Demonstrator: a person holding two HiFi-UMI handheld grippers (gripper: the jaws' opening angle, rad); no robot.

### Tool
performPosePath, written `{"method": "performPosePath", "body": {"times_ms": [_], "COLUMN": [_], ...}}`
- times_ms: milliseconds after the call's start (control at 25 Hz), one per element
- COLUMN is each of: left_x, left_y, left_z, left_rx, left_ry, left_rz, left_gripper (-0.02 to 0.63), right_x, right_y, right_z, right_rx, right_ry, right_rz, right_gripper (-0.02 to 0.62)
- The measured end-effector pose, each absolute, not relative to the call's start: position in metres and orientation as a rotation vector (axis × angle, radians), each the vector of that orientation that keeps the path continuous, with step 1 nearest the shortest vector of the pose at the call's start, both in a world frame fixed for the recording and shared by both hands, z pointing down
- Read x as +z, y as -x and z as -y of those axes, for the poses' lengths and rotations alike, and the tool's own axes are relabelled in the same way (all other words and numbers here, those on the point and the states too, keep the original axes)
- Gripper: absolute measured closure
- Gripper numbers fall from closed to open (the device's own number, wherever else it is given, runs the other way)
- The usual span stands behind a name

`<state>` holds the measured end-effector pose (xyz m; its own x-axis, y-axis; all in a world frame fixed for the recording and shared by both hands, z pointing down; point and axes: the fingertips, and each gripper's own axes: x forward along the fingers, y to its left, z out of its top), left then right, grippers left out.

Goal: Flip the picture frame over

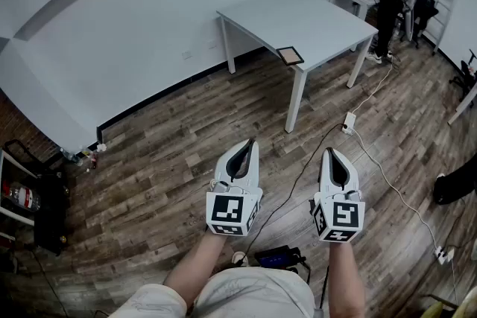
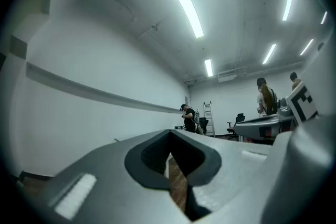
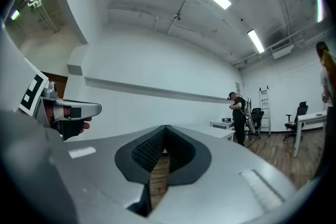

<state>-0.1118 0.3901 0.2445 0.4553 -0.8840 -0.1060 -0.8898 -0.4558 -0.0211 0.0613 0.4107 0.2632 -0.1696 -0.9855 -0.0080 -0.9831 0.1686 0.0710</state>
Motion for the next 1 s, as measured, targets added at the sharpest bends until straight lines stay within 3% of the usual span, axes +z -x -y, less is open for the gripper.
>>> {"method": "performPosePath", "body": {"times_ms": [1000], "left_x": [0.261], "left_y": [0.052], "left_z": [-0.373], "left_rx": [0.079], "left_ry": [2.602], "left_rz": [-1.649], "left_gripper": [0.606], "right_x": [0.283], "right_y": [-0.118], "right_z": [-0.388], "right_rx": [-0.043], "right_ry": [-1.957], "right_rz": [2.428], "right_gripper": [0.572]}}
